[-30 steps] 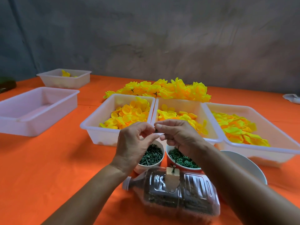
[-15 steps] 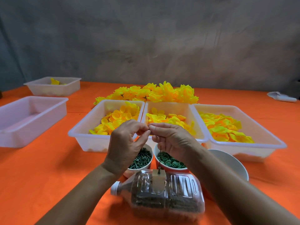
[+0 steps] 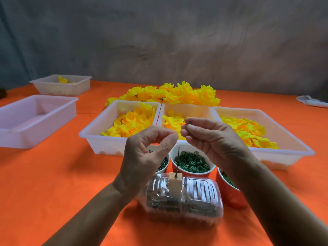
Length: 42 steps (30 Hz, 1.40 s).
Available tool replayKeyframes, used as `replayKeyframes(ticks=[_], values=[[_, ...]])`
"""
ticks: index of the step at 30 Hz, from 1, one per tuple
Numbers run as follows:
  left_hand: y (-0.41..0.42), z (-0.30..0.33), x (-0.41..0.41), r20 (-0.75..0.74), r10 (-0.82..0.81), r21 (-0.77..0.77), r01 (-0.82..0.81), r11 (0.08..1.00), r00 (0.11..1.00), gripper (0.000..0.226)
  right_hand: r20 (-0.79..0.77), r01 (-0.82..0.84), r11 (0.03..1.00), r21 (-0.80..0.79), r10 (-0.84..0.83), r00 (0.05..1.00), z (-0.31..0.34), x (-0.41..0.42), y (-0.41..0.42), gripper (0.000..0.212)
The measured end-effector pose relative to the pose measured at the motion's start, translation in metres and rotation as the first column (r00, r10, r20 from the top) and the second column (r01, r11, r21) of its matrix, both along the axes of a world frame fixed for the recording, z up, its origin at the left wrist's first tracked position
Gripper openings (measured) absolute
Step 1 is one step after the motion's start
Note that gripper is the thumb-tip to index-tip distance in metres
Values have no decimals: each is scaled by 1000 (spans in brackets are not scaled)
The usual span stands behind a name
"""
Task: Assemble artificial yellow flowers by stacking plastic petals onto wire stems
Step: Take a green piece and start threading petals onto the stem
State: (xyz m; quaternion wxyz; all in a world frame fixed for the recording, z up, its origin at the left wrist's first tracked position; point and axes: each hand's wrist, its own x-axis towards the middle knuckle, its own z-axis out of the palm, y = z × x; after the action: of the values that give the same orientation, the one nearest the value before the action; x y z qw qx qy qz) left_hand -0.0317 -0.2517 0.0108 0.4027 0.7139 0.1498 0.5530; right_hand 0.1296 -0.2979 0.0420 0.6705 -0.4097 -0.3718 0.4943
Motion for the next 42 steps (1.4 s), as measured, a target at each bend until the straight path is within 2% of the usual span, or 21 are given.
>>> replayKeyframes(ticks=[5, 10, 14, 17, 21, 29, 42], values=[[-9, -10, -1, -79, 91, 83, -84, 993, 993, 17, -1, -19, 1000, 3, 19, 1000, 1, -3, -16, 14], [-13, -18, 4, -42, 117, -24, -118, 993, 992, 15, -9, -33, 999, 21, 33, 999, -6, -9, -26, 13], [-13, -20, 7, 1, 56, -201, -54, 978, 998, 12, 30, 9, 1000, 7, -9, 1000, -11, -13, -28, 13], [-14, -19, 8, 11, 16, -257, -12, 966, 1000, 13, 95, 54, 999, -8, -53, 994, -14, -15, -27, 20], [-17, -17, 9, 44, -7, -293, 19, 956, 999, 18, 106, 59, 998, -11, -58, 993, -17, -19, -26, 17], [-20, -15, 10, 47, 1, -340, 15, 940, 999, 22, 26, 57, 998, -39, -56, 998, -19, -30, -24, 5], [-22, -14, 10, 46, 12, -360, 5, 933, 999, 19, 67, 70, 997, -33, -68, 995, -21, -29, -21, 3]])
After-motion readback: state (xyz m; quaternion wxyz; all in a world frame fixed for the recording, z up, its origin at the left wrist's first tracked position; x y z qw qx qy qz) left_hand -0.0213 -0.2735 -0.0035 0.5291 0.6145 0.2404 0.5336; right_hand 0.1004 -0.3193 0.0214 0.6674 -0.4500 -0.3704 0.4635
